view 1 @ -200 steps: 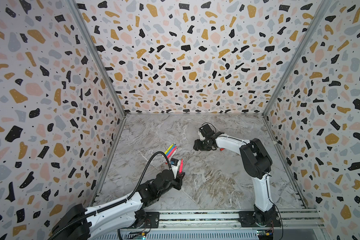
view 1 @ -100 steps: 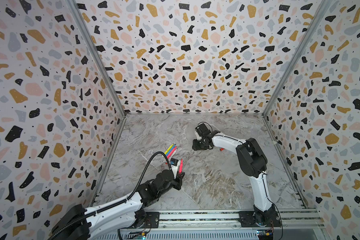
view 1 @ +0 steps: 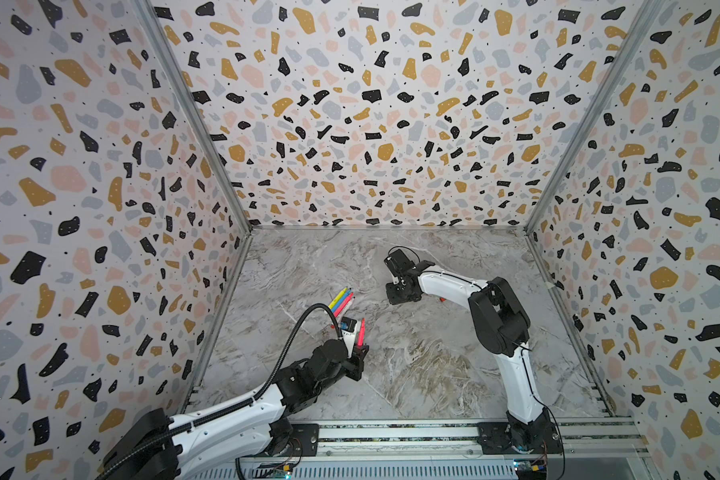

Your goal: Insert the pens into the pen caps

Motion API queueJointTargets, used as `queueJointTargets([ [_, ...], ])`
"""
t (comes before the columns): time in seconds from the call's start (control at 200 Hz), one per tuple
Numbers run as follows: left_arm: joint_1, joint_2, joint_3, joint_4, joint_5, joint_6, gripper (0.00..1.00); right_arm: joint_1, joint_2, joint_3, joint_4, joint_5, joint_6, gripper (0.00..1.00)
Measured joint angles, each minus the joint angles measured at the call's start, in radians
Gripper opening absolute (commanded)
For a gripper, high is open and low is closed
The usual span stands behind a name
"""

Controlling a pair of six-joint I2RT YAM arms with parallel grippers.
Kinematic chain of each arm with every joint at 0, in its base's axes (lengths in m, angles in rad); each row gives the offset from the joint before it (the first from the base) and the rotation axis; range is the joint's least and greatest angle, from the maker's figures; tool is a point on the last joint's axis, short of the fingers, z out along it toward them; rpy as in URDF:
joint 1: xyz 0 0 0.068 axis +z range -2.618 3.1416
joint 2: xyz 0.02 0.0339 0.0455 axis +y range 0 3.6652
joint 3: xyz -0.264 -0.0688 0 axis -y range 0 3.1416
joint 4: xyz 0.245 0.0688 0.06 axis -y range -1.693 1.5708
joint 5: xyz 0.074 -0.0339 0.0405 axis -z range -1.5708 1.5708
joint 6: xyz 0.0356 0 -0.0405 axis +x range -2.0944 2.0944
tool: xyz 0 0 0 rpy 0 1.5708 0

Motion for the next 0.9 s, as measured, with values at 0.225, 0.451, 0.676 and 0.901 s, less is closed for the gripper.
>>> queueJointTargets([
  [0.225, 0.000, -0.023, 0.000, -0.002, 0.000, 0.000, 0.00, 0.008, 0.014, 0.021, -0.022, 0.015, -0.021, 0.34],
  [0.451, 0.000, -0.049, 0.000, -0.008, -0.002, 0.000, 0.00, 0.011, 0.044, 0.069, -0.038, 0.023, -0.043, 0.28],
  [0.676, 0.000, -0.068, 0.000, -0.024, -0.008, 0.000, 0.00, 0.022, 0.063, 0.101, -0.051, 0.019, -0.065, 0.18],
  [0.901, 0.000, -0.111, -0.001, -0.053, -0.014, -0.008, 0.00, 0.039, 0.061, 0.098, -0.050, 0.015, -0.079, 0.05],
])
